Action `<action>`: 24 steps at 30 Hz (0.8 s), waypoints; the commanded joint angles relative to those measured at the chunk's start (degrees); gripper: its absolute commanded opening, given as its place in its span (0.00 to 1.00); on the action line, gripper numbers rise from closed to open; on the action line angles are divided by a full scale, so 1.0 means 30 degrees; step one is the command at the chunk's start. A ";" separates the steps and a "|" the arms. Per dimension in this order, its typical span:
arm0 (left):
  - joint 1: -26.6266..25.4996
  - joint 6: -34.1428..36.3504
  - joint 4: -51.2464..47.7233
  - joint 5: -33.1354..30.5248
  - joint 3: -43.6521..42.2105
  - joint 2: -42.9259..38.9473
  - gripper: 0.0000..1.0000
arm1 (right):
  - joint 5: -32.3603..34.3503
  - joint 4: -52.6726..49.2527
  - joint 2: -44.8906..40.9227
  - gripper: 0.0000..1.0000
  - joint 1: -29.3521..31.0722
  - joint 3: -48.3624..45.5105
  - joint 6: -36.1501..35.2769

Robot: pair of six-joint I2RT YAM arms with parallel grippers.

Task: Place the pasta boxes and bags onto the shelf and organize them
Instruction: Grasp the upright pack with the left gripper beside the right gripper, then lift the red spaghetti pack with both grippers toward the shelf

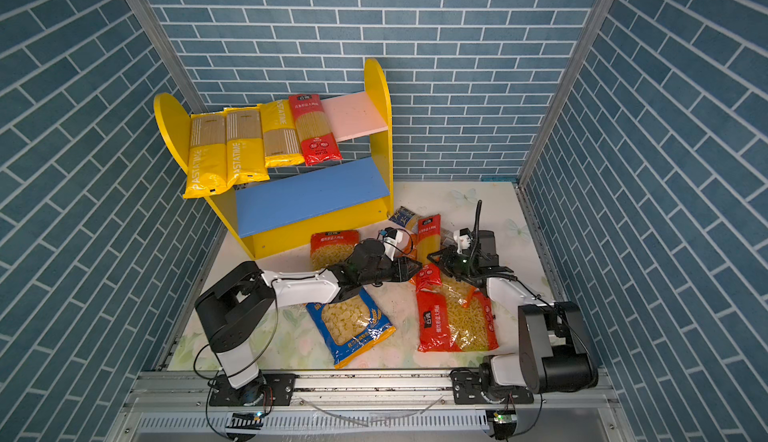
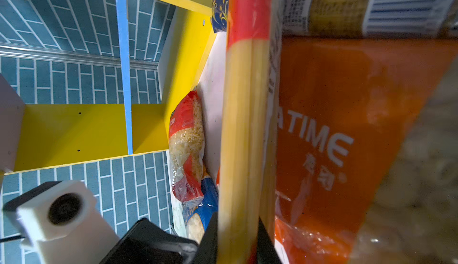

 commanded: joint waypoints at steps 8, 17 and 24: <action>0.1027 0.1294 -0.1063 -0.0561 -0.3488 -0.5597 0.53 | 0.0100 0.1492 -0.3490 0.00 0.2264 0.0329 0.0362; 0.3188 -0.1136 0.1937 -0.1056 -0.8515 -1.0660 0.79 | 0.0757 0.3605 -0.5874 0.00 0.6314 0.0427 0.2418; 0.3619 -0.1997 0.2489 -0.0939 -0.9801 -1.3149 0.88 | 0.0879 0.6860 -0.6260 0.00 0.9541 0.0385 0.3498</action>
